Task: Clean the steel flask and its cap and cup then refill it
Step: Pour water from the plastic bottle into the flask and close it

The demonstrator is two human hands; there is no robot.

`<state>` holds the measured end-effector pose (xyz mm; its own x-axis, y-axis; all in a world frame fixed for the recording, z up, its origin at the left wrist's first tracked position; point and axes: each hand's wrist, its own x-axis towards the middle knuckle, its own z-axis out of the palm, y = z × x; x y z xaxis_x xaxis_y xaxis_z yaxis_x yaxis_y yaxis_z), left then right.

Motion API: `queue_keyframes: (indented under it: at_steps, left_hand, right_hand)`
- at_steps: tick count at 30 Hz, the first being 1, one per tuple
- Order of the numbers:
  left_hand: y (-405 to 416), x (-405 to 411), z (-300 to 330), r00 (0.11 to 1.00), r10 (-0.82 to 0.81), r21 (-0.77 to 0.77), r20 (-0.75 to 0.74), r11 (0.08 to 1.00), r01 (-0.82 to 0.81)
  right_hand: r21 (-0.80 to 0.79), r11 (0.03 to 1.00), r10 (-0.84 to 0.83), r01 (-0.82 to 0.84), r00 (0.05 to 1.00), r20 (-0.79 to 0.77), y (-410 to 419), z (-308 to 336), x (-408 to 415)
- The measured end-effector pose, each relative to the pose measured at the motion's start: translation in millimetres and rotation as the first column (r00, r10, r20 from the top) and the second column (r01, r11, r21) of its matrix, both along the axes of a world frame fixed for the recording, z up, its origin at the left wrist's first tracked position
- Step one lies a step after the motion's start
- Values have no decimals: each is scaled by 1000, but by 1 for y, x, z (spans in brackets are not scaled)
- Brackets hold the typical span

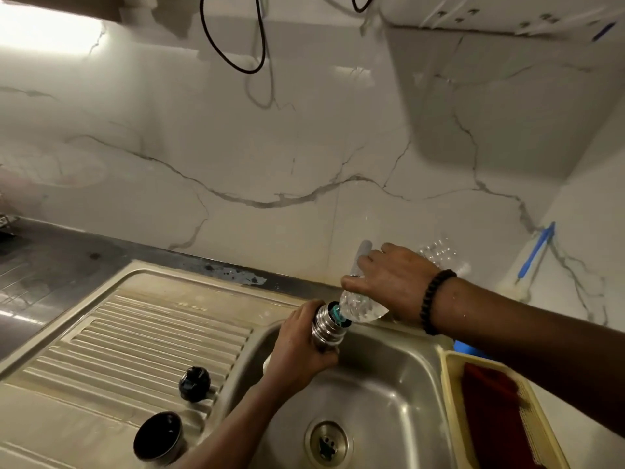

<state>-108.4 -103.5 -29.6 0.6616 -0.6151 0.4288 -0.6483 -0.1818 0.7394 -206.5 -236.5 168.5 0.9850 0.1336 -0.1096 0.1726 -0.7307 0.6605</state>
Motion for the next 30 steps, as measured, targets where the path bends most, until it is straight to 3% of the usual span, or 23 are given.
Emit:
queue_keyframes:
  at_steps: [10,14,20,30]
  left_hand:
    - [0,-3,3,1000,-11,24,-20,1000,12]
    - [2,-5,1,999,-30,14,-23,999,30]
    - [8,-2,-2,997,-29,-9,-69,1000,28]
    - [5,-3,-2,989,-48,-59,-141,997,40]
  right_hand:
    - [-77,997,13,-19,997,-78,15,14,8]
    - [-108,989,-126,106,969,-211,19,19,17]
    - [-41,984,-179,174,958,-223,11,20,20]
    - [42,989,-128,139,970,-205,-6,16,20]
